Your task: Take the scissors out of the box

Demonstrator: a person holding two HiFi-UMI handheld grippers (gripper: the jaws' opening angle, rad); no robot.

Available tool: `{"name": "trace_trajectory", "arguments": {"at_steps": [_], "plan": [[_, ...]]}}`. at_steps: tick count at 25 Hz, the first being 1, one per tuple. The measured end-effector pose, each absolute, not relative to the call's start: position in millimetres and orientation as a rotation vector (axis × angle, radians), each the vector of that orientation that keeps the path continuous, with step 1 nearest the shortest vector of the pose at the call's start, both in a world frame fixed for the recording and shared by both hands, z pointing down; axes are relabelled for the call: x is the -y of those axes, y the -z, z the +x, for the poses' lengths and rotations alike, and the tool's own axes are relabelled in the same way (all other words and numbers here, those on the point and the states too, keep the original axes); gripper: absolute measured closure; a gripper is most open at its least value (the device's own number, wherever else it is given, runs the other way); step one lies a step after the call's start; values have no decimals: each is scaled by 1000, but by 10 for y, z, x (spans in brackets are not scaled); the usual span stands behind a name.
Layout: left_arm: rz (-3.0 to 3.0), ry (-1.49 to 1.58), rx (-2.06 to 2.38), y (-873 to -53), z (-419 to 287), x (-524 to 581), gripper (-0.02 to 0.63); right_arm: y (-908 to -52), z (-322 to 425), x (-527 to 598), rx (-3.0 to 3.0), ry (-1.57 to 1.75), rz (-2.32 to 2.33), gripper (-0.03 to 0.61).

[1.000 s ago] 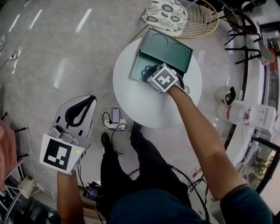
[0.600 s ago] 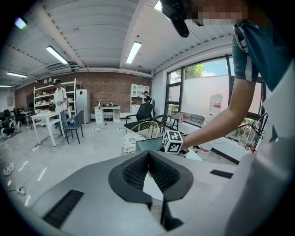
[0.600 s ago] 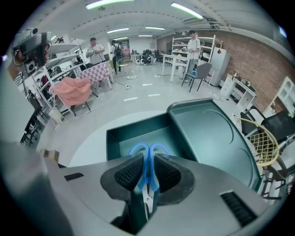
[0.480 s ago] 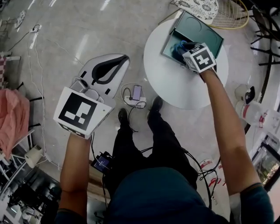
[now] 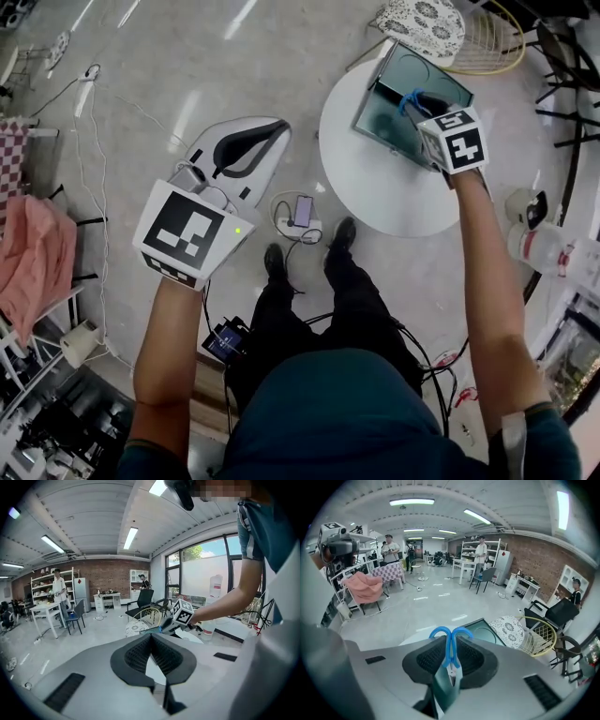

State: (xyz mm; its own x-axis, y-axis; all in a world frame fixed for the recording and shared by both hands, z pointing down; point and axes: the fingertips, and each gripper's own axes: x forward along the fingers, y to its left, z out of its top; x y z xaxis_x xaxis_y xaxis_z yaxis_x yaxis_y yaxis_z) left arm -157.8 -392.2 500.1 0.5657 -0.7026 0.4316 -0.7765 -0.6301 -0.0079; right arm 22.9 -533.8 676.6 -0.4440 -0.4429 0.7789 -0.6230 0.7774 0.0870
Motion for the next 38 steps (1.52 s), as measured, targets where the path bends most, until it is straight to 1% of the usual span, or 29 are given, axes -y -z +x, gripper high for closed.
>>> {"name": "trace_trajectory", "arguments": {"at_steps": [15,26,38], "plan": [[2749,-548,1258,-3971,-1447,3718,595,-4924,689,4901,2290,-260,1116,483],[2834,-485,1297,-3126,-1338,3324,595,-3623,845,4236,2433,-164,1238,483],[2967,-415,1252,-2497,-1044,2998,595,-2550,1091,3394,2570,-62,1350,483]]}}
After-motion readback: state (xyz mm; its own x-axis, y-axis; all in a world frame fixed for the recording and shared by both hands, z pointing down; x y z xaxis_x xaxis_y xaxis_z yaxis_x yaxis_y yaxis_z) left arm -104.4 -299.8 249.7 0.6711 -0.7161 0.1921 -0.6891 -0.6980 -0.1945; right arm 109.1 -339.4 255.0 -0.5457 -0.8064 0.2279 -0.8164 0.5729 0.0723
